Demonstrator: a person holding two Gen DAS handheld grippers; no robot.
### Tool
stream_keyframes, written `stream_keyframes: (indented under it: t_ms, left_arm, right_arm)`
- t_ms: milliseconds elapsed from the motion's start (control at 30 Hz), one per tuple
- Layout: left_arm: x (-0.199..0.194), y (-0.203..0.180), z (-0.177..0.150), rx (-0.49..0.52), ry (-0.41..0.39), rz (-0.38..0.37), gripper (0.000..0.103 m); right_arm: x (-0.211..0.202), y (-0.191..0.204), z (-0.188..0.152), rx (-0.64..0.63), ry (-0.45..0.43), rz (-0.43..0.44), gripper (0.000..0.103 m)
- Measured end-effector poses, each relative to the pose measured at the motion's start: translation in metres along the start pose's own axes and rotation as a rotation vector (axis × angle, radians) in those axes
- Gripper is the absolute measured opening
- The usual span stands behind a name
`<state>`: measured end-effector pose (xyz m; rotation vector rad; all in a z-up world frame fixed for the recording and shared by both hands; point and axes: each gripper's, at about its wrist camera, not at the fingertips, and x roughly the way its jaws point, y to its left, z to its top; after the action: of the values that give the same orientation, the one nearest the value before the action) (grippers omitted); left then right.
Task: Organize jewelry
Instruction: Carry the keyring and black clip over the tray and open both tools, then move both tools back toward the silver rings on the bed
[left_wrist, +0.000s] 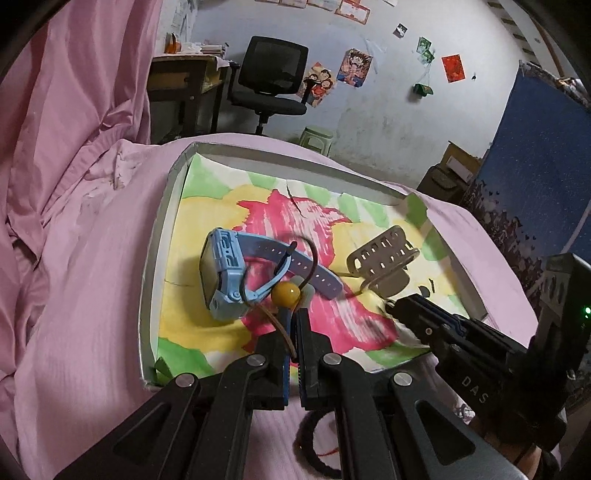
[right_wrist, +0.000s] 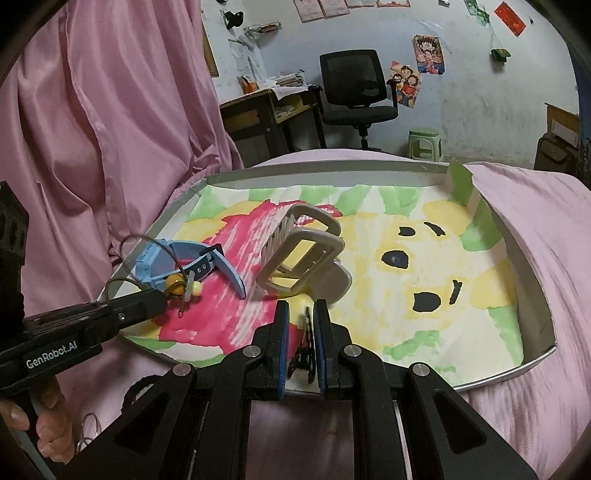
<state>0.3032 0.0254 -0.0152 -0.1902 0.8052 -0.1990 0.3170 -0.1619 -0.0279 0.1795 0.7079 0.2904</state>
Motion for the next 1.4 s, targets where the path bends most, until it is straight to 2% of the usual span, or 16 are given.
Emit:
stream_keyframes:
  t_ms: [67, 133, 200, 267, 333, 500, 567, 600, 667, 800, 933, 1067, 1400]
  left_arm:
    - [-0.004, 0.001, -0.001, -0.002, -0.002, -0.005, 0.004]
    - [-0.008, 0.003, -0.003, -0.011, 0.001, -0.013, 0.005]
    - [-0.014, 0.004, -0.005, -0.019, -0.017, -0.023, 0.011]
    - [-0.023, 0.005, -0.007, -0.028, -0.049, -0.031, 0.026]
    - [-0.035, 0.004, -0.01, -0.033, -0.101, -0.026, 0.053]
    - [-0.061, -0.001, -0.018, -0.023, -0.2, -0.024, 0.058]
    - [-0.074, -0.004, -0.023, -0.02, -0.248, -0.017, 0.069]
    - [-0.08, -0.004, -0.025, -0.02, -0.27, -0.011, 0.076]
    - [-0.095, -0.005, -0.033, -0.017, -0.33, 0.003, 0.082]
    - [-0.116, -0.009, -0.044, -0.007, -0.403, 0.026, 0.095]
    - [-0.134, -0.012, -0.058, 0.016, -0.465, 0.059, 0.103]
    - [-0.149, -0.015, -0.074, 0.044, -0.502, 0.091, 0.103]
    - [-0.161, 0.002, -0.116, 0.034, -0.462, 0.131, 0.103]
  right_arm:
    - [-0.003, 0.0, 0.0, 0.002, -0.007, 0.003, 0.019]
    - [-0.009, 0.0, 0.0, 0.007, -0.024, 0.002, 0.03]
    - [-0.018, -0.001, -0.001, 0.007, -0.054, 0.0, 0.031]
    - [-0.029, 0.001, 0.0, 0.0, -0.087, 0.0, 0.032]
    - [-0.042, 0.004, 0.0, -0.015, -0.133, -0.001, 0.043]
    - [-0.076, 0.008, -0.003, -0.034, -0.247, -0.003, 0.058]
    - [-0.09, 0.009, -0.005, -0.036, -0.289, 0.002, 0.069]
    - [-0.097, 0.01, -0.007, -0.039, -0.311, 0.002, 0.078]
    - [-0.11, 0.011, -0.009, -0.045, -0.349, 0.007, 0.089]
    - [-0.135, 0.014, -0.017, -0.051, -0.417, 0.012, 0.097]
    - [-0.154, 0.016, -0.026, -0.058, -0.462, 0.007, 0.102]
    - [-0.166, 0.02, -0.035, -0.064, -0.479, 0.007, 0.102]
    - [-0.172, 0.024, -0.06, -0.117, -0.419, 0.009, 0.102]
